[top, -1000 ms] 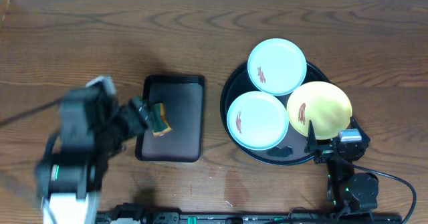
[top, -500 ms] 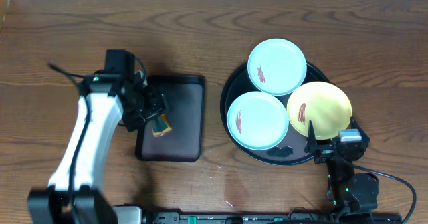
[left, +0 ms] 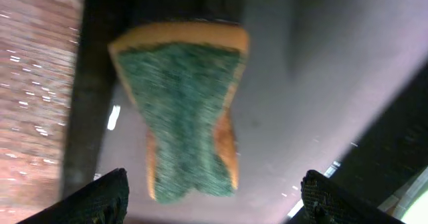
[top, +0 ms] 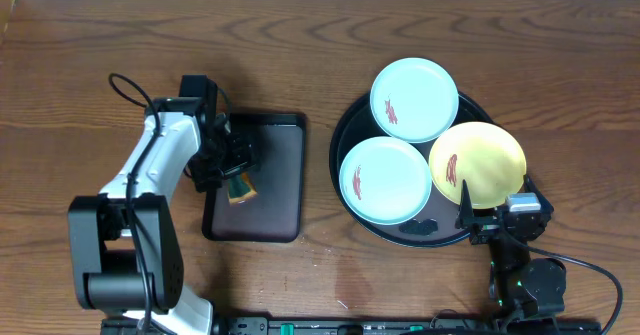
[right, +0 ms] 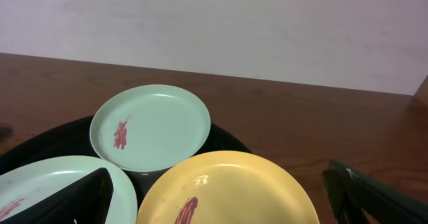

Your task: Clean dirty plates on tray and stack at the side

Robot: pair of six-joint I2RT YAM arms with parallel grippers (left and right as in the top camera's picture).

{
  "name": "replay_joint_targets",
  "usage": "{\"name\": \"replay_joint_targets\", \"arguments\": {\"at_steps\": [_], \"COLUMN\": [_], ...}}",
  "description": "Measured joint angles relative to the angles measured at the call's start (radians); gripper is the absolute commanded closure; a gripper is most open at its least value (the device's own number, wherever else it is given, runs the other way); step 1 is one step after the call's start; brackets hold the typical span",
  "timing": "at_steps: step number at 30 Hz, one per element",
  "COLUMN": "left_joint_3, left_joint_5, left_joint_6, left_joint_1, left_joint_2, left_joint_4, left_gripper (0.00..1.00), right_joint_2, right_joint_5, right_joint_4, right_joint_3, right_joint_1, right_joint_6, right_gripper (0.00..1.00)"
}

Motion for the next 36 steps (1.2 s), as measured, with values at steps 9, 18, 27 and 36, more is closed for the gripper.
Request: {"name": "replay_joint_targets", "arguments": {"at_steps": [9, 18, 27, 36], "left_joint_3": [-0.011, -0.026, -0.051, -0.079], "left_joint_5": [-0.051, -0.047, -0.083, -0.165], "left_joint_6": [0.003, 0.003, -0.028, -0.062], "left_joint_1": [0.0, -0.003, -0.066, -0.068], "left_joint_2": [0.003, 0.003, 0.003, 0.003], "left_joint_4": [0.027, 0.035, 0.067, 0.108], "left_gripper": [0.17, 0.19, 0.22, 0.22], "right_joint_2": [0.0, 0.0, 0.0, 0.0], "right_joint_5": [0.0, 0.0, 0.0, 0.0], "right_joint_4": [0.0, 0.0, 0.0, 0.0], "right_joint_3": [0.0, 0.0, 0.0, 0.0], "right_joint_1": [0.0, 0.0, 0.0, 0.0], "right_joint_6": [0.0, 0.0, 0.0, 0.0], "right_gripper": [0.01, 0.01, 0.01, 0.01]}}
